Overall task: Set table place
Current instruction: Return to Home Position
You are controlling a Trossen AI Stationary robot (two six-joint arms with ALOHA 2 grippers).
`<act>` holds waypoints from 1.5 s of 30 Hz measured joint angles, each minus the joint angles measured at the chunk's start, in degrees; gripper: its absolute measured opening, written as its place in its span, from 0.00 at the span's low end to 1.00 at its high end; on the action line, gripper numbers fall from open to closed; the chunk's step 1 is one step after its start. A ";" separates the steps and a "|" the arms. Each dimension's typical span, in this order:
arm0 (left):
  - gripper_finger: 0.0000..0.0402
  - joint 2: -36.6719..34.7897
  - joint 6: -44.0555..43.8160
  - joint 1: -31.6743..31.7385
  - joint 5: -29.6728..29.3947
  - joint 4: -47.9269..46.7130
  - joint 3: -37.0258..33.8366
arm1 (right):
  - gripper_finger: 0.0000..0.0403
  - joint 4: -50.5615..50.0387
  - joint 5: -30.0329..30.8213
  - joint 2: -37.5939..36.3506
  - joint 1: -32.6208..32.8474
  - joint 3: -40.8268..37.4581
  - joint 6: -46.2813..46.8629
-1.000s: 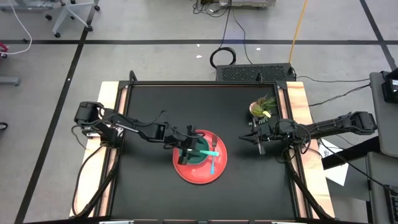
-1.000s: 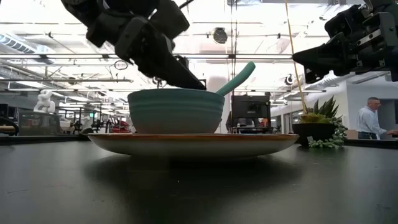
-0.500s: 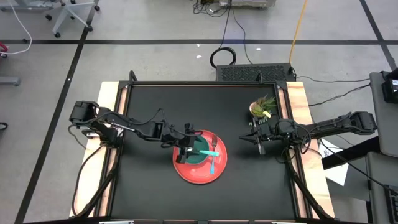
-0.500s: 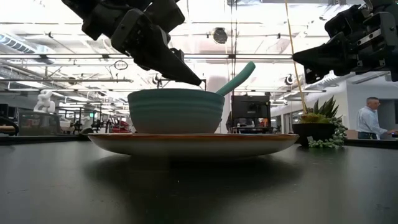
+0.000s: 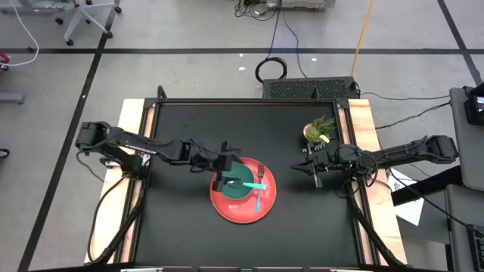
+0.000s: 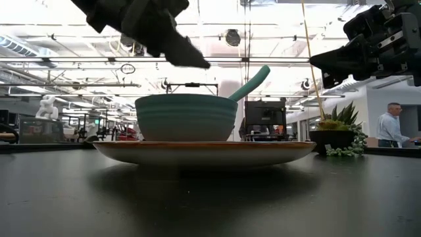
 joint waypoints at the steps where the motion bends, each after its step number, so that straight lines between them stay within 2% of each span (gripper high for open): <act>1: 0.73 -0.98 0.00 0.59 1.07 -0.01 0.02 | 0.00 -0.04 -0.01 0.00 0.00 0.02 0.00; 5: 0.73 -5.27 -0.11 2.73 3.47 -1.36 -0.01 | 0.00 -0.02 -0.01 0.00 0.00 0.02 0.00; 11: 0.73 -11.09 -0.82 5.35 3.64 -5.46 0.00 | 0.00 0.03 -0.02 0.00 0.02 0.02 0.04; 19: 0.73 -16.04 -1.42 7.90 7.26 -11.34 -0.04 | 0.00 0.07 -0.02 0.00 0.01 0.02 0.04; 25: 0.73 -16.91 -0.47 9.04 13.16 -10.53 -0.04 | 0.00 0.02 -0.02 0.00 0.02 0.02 0.04; 45: 0.73 -18.32 1.11 10.15 12.75 -12.17 -0.09 | 0.00 -0.37 -0.02 0.00 0.02 0.02 0.09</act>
